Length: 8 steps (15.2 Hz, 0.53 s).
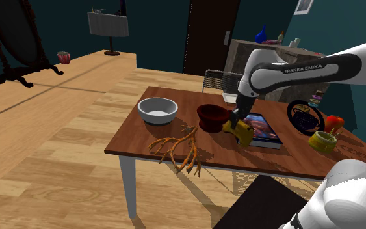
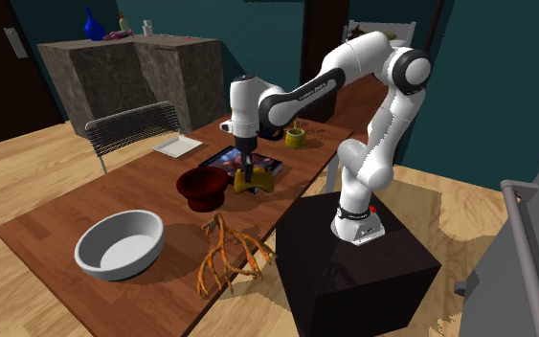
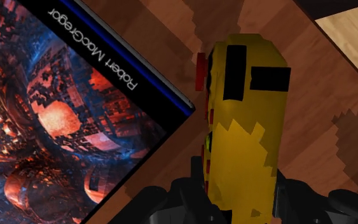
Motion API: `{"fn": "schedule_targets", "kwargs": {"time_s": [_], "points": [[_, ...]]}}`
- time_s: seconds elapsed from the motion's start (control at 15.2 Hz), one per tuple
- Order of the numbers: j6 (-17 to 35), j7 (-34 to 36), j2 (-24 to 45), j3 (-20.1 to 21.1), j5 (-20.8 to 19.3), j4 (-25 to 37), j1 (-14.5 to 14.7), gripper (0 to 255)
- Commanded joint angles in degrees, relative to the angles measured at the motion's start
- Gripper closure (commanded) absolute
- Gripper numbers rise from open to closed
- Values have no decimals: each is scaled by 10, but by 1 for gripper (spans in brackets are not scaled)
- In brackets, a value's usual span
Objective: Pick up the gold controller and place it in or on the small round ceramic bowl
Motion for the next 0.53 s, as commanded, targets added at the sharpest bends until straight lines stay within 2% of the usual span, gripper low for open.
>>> {"fn": "schedule_targets", "kwargs": {"time_s": [0.0, 0.46], "points": [[-17, 0, -6, 1, 0, 11, 0, 255], [-74, 2, -17, 5, 1, 56, 0, 255]]}}
